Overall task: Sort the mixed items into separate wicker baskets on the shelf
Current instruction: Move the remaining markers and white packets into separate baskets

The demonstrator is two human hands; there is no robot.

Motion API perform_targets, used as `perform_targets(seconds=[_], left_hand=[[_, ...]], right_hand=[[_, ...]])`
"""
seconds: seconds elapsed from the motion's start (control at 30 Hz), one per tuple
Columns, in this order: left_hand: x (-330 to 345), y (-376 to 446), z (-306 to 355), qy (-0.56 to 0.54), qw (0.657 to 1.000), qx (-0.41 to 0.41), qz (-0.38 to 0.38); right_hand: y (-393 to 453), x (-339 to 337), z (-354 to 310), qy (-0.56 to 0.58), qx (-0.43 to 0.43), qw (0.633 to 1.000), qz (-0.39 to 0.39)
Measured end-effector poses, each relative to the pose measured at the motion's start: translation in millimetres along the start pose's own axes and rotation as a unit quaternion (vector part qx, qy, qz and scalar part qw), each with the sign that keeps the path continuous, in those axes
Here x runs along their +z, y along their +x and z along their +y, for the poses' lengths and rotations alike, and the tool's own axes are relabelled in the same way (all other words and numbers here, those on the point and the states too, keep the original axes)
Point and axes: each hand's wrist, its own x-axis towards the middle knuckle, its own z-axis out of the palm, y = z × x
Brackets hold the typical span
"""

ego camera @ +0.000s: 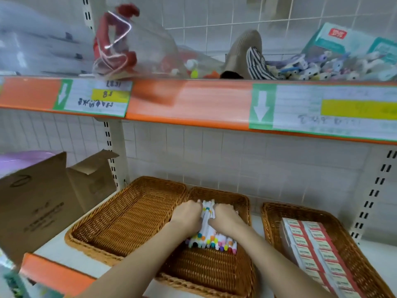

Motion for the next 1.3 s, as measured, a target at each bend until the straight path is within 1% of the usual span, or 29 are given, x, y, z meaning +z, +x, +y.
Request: perform_targets(seconds=[0.13, 0.2, 0.33, 0.4, 0.53, 0.7, 0.87, 1.0, 1.2, 1.3], left_hand=[[4, -7, -4, 0.013, 0.999, 0.049, -0.001], [5, -11, -6, 0.016, 0.998, 0.066, -0.019], [6, -22, -9, 0.04, 0.991, 0.097, -0.08], [6, -29, -9, 0.025, 0.988, 0.108, -0.107], [0, -44, -2, -0.046, 0.984, 0.116, -0.131], [-5, -58, 22, -0.06, 0.976, 0.151, -0.146], [-15, -80, 63, -0.061, 0.975, 0.177, -0.122], [-24, -101, 107, -0.067, 0.971, 0.195, -0.121], [-26, -140, 198, -0.066, 0.962, 0.244, -0.104], [-27, -165, 248, -0.084, 0.955, 0.268, -0.093]], right_hand=[[-14, 0, -1, -0.035, -0.019, 0.999, -0.008], [-26, 1, -2, -0.057, -0.026, 0.998, -0.017], [-55, 4, -5, -0.113, -0.022, 0.993, -0.039], [-71, 4, -8, -0.133, -0.018, 0.99, -0.042], [-102, -1, -8, -0.149, 0.009, 0.988, -0.049], [-145, -8, 4, -0.14, 0.053, 0.988, -0.04], [-189, -17, 26, -0.118, 0.098, 0.988, -0.022], [-228, -26, 53, -0.11, 0.131, 0.985, -0.006], [-312, -42, 121, -0.113, 0.186, 0.976, 0.013], [-357, -53, 158, -0.126, 0.209, 0.97, 0.014]])
